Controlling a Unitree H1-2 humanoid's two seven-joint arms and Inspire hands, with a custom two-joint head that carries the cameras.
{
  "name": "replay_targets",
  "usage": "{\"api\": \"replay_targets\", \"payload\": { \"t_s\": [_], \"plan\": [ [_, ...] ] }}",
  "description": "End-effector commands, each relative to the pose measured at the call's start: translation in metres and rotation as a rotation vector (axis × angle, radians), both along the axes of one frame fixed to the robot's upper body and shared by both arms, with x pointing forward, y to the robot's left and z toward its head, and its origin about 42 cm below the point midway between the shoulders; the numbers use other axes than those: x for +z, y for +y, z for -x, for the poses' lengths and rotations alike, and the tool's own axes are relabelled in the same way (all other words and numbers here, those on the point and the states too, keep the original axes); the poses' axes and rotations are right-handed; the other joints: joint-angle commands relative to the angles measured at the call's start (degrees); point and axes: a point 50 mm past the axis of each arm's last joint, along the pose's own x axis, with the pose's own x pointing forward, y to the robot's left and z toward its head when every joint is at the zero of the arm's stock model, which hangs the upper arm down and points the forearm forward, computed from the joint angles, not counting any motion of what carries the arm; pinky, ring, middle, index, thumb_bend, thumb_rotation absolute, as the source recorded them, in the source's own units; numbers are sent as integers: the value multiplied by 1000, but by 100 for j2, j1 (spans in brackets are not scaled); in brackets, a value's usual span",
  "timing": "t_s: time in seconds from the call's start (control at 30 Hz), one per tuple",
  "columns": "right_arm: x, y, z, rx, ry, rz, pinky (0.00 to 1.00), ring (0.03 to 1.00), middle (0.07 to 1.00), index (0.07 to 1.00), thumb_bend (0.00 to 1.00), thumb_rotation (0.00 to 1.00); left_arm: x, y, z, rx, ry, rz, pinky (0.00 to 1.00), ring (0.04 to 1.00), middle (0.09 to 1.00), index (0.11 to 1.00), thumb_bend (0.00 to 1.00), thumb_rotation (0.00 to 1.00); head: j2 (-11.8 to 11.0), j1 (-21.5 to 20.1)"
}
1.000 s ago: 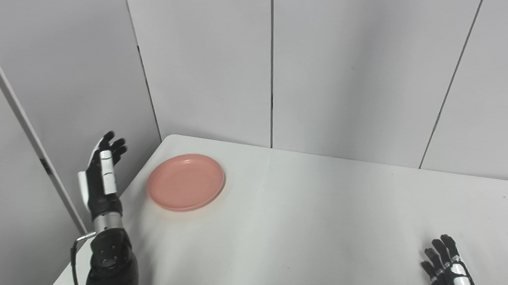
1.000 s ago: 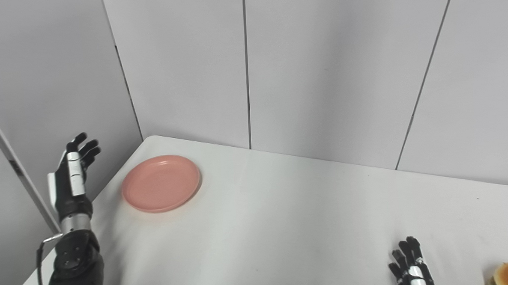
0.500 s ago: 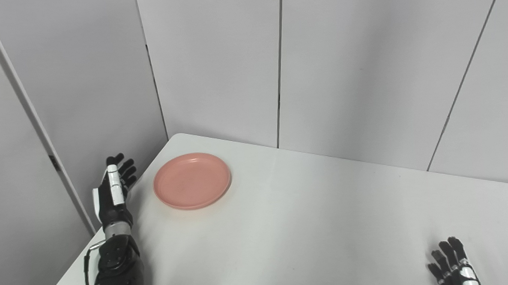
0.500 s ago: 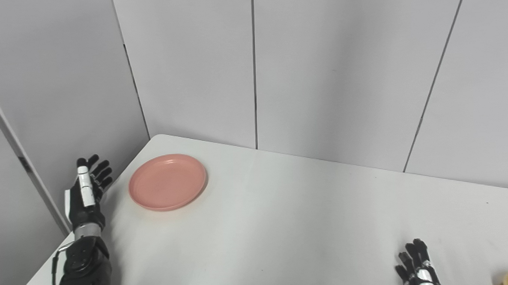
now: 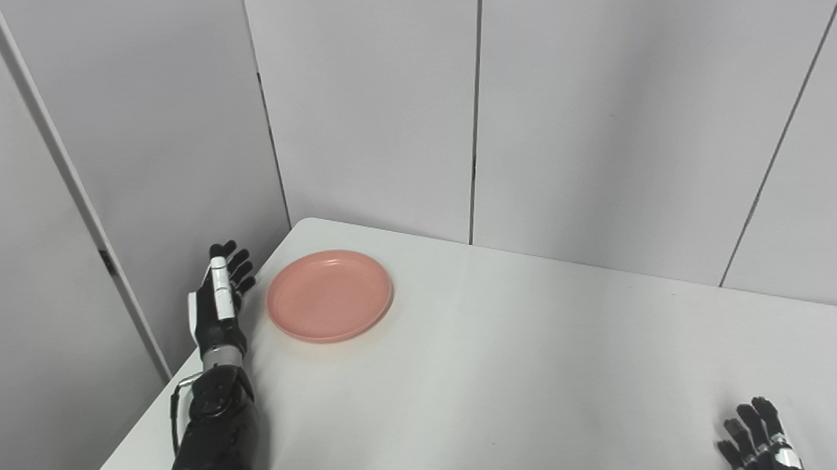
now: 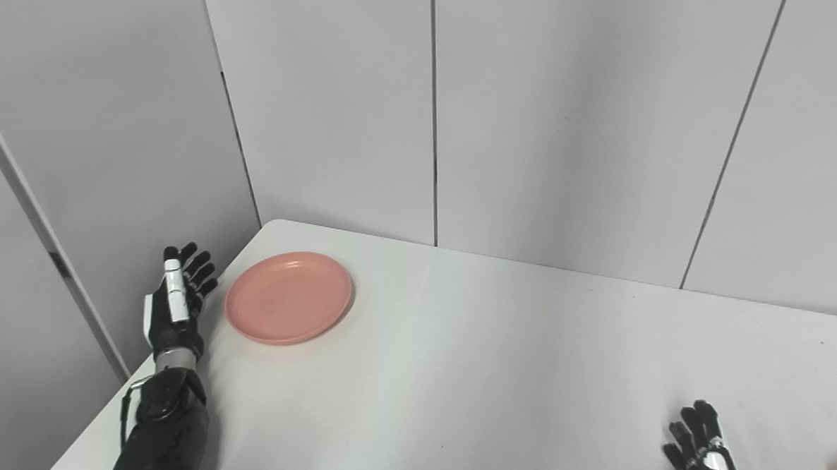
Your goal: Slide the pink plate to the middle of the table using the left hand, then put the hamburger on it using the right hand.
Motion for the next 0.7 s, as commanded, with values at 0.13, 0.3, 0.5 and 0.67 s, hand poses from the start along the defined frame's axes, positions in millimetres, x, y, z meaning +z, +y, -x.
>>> {"api": "replay_targets", "payload": {
  "t_s": [0.13,0.3,0.5,0.67],
  "plan": [
    [-11,-4,11,-7,17,1,1000,1000,1000,1000,682,868,5,-2,-17,-32,-21,-16,859,871,852,843,813,1000,19,-21],
    [-11,-3,10,-3,11,5,1000,1000,1000,1000,688,874,5,-8,-30,-56,-10,-8,856,869,851,842,813,1000,12,-45],
    [-12,-2,10,-3,20,-7,1000,1000,1000,1000,702,864,2,-24,-41,-114,-8,81,853,864,845,843,817,1000,23,-85],
    [-13,-2,9,-4,17,-6,1000,1000,1000,1000,707,864,-4,-41,-44,-171,1,99,843,854,836,838,801,1000,39,-116]
  ]
}}
